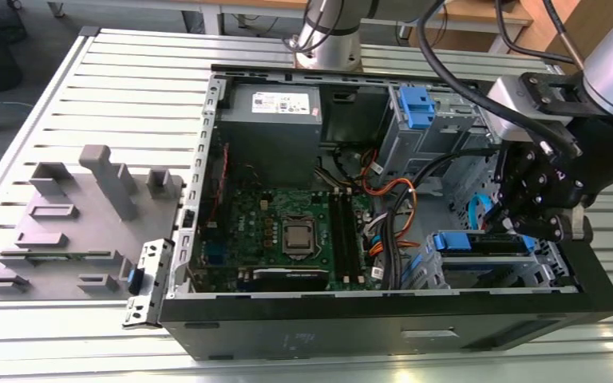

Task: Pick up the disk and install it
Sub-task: 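Insert the first disk wire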

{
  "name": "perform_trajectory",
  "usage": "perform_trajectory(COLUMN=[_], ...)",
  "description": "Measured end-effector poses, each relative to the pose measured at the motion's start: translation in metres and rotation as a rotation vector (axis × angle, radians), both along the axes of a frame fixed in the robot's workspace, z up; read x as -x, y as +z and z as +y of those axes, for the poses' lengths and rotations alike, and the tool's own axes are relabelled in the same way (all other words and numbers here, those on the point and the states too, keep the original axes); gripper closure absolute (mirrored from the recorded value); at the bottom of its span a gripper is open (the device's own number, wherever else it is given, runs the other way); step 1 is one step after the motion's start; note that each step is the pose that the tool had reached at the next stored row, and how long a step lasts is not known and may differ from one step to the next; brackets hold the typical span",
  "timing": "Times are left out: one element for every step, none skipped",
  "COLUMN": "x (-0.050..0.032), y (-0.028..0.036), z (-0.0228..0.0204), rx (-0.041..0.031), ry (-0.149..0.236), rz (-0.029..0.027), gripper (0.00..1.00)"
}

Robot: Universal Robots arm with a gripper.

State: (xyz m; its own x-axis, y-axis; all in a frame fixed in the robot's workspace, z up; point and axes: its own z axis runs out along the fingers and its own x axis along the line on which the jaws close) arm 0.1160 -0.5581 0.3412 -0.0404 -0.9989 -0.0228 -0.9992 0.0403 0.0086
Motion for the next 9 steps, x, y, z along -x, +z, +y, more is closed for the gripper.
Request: perform_trajectory(x=[0.0002,0.0002,0.0003,0.0003,0.0003,0.0003,0.0003,0.0003,0.0003], y=[-0.0003,-0.0007,-0.0012,-0.0017,-0.002,-0.0025,-0.0029,-0.003,-0.0031], z=[-0.0006,-0.001,-0.0012,-0.0013,-0.0013,-0.0013,-0.0013,-0.0013,-0.0014], rx=[0.0,-0.0001,-0.0002,-0.0002,0.0001,0.0001,0.0001,0.0001,0.0002], ry=[0.0,0.0,0.0,0.001,0.001,0.001,0.001,0.001,0.001], rz=[-0.0003,-0.0005,-0.0008,-0.0009,-0.001,-0.0011,-0.0012,-0.0013,-0.0013], gripper=[0.84,0.84,0.84,0.84,0.84,0.84,0.84,0.84,0.84])
